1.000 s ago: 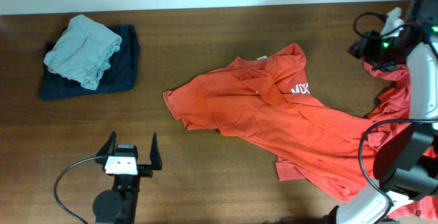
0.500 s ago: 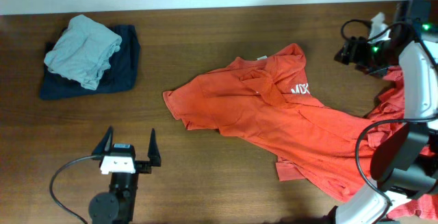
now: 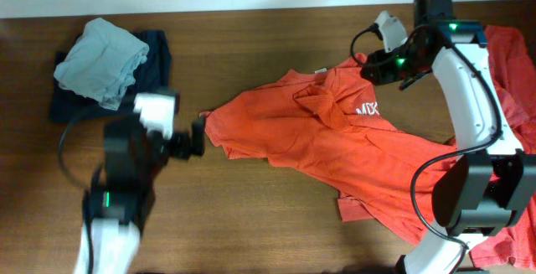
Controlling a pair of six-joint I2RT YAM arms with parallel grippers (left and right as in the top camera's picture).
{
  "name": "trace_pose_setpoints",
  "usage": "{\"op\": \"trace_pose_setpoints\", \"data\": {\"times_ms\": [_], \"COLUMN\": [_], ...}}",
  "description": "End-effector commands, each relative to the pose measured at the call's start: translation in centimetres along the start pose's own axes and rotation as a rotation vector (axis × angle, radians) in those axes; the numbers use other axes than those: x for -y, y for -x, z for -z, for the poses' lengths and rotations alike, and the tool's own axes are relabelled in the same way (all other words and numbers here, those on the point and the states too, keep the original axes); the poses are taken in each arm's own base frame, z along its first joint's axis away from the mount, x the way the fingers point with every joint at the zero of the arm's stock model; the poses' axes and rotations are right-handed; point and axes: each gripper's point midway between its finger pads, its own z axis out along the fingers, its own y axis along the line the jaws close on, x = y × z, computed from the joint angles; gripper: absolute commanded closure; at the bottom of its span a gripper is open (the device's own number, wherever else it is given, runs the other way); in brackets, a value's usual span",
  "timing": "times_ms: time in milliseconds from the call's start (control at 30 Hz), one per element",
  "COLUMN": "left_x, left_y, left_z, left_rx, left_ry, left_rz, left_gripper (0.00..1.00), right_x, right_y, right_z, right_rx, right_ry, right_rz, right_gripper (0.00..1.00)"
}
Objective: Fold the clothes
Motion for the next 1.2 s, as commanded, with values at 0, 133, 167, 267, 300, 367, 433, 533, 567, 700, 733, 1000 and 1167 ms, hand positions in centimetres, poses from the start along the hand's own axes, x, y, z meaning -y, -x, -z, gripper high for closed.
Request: {"op": "trace_pose_setpoints", "data": {"times_ms": [0,133,167,267,300,367,433,533,567,700,733,1000,1167], "left_x": [1.0,0.5,0.4,0.2,0.2,0.1,0.0,-0.1,-0.1,-0.1,-0.1,-0.1,-0.1], "left_y": [1.3,1.9,1.8,1.2,1.0,0.6,0.3,-0.2,-0.3,-0.4,-0.4,-0.4,-0.4], "left_z": [-3.1,-5.9,-6.4,-7.6,-7.9,-8.3,-8.6,-9.0,-9.1,-9.1,-9.1,-9.2,-9.2], "left_rx": [-0.103,-0.154,-0.159,-0.172,-0.178,-0.191,-0.201,-0.217,-0.222,-0.223,-0.222,-0.222,-0.222], "left_ry": [-0.089,-0.090,-0.091,-0.091,-0.091,-0.089,-0.088,-0.088,-0.089,-0.089,-0.089,-0.088,-0.089], "left_rz": [0.021,0.031,0.032,0.035,0.036,0.039,0.040,0.044,0.045,0.045,0.045,0.045,0.045], "left_gripper": [0.01,0.01,0.01,0.01,0.01,0.00,0.01,0.01,0.01,0.01,0.01,0.01,0.01], "right_x": [-0.9,-1.5,-1.7,-2.6,-3.1,-3.9,-4.6,-4.6,-4.5,-4.0,-3.9,-3.5,-3.1], "right_y": [-0.9,-2.1,-2.5,-3.5,-3.8,-3.9,-4.0,-3.9,-3.8,-3.4,-3.4,-3.7,-4.7], "right_z": [-1.2,-3.2,-3.7,-5.5,-6.1,-6.9,-7.6,-8.9,-9.3,-10.7,-10.9,-12.3,-13.8], "right_rx": [-0.034,-0.061,-0.068,-0.079,-0.075,-0.060,-0.043,-0.010,0.004,0.064,0.072,0.088,0.052], "right_ry": [0.015,0.035,0.040,0.077,0.100,0.133,0.161,0.155,0.151,0.134,0.130,0.126,0.138], "right_rz": [0.062,0.070,0.073,0.113,0.135,0.147,0.182,0.206,0.216,0.246,0.250,0.257,0.237], "right_gripper": [0.66,0.60,0.57,0.51,0.50,0.49,0.49,0.47,0.46,0.39,0.39,0.38,0.42]}}
